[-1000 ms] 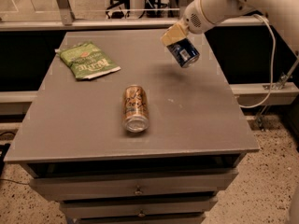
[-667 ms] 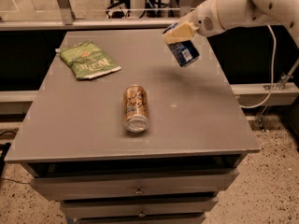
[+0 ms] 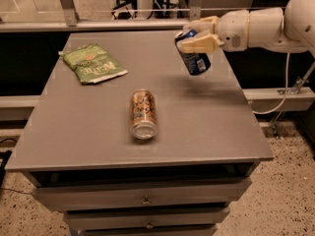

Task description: Place pepsi can upright

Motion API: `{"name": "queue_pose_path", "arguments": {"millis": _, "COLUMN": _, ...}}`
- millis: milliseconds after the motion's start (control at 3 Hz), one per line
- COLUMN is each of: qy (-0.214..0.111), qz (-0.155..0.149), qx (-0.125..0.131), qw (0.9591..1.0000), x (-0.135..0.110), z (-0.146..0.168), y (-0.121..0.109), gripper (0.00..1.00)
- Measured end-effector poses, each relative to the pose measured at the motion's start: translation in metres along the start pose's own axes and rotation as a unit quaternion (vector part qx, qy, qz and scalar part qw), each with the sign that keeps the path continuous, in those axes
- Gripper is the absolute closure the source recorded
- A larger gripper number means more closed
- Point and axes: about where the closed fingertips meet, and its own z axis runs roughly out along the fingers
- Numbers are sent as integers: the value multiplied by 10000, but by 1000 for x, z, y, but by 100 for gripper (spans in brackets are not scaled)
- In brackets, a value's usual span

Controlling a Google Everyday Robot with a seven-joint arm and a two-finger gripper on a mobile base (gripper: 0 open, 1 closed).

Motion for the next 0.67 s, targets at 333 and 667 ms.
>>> {"name": "queue_pose_path", "arguments": {"millis": 333, "qy": -456, "qz": -43, "qx": -207, "qw": 9987, "x": 8, "z": -4, "y": 6, "gripper": 100}}
{"name": "queue_pose_path", "arguments": {"millis": 667, "qy": -892, "qz": 3, "qx": -313, "qw": 9955, "x": 17, "z": -6, "y": 9, "gripper": 100}}
